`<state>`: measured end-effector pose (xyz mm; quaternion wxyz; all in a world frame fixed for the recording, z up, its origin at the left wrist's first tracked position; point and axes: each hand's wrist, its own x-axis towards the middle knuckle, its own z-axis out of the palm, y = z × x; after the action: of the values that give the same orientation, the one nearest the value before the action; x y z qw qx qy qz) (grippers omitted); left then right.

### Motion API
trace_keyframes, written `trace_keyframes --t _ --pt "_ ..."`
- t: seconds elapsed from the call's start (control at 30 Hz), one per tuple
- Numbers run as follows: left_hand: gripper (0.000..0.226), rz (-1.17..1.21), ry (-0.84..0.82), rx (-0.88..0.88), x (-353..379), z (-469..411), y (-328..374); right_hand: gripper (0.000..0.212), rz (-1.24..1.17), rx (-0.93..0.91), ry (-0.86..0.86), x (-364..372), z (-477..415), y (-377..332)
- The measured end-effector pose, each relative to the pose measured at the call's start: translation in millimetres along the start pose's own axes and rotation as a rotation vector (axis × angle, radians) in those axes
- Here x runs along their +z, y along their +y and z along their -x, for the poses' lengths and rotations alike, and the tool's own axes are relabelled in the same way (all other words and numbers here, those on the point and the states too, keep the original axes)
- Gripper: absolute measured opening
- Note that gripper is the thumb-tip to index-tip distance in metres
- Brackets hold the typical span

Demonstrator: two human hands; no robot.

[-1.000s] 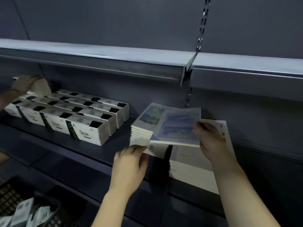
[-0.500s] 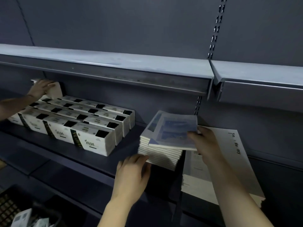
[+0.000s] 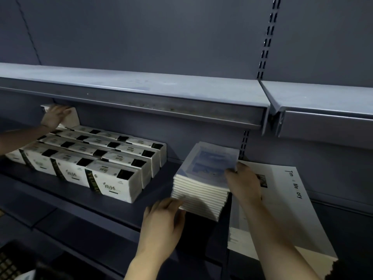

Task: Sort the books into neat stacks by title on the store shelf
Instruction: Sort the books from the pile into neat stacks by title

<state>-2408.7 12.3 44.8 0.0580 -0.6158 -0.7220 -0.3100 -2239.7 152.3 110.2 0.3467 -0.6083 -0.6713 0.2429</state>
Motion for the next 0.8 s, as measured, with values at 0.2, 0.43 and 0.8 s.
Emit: trace_keyframes --t 0.2,0.43,0.8 --pt "0.033 -0.003 0.027 0.020 5 -1 0 0.023 0.166 -0.047 0.023 1 -3 1" --pt "0.033 0.016 -0.028 0.026 5 0 6 0.036 0.074 -0.033 -0.041 -5 -3 5" --pt "0.032 0.100 0.051 0.159 -1 3 59 0.026 0.010 -0.050 0.111 -48 17 38"
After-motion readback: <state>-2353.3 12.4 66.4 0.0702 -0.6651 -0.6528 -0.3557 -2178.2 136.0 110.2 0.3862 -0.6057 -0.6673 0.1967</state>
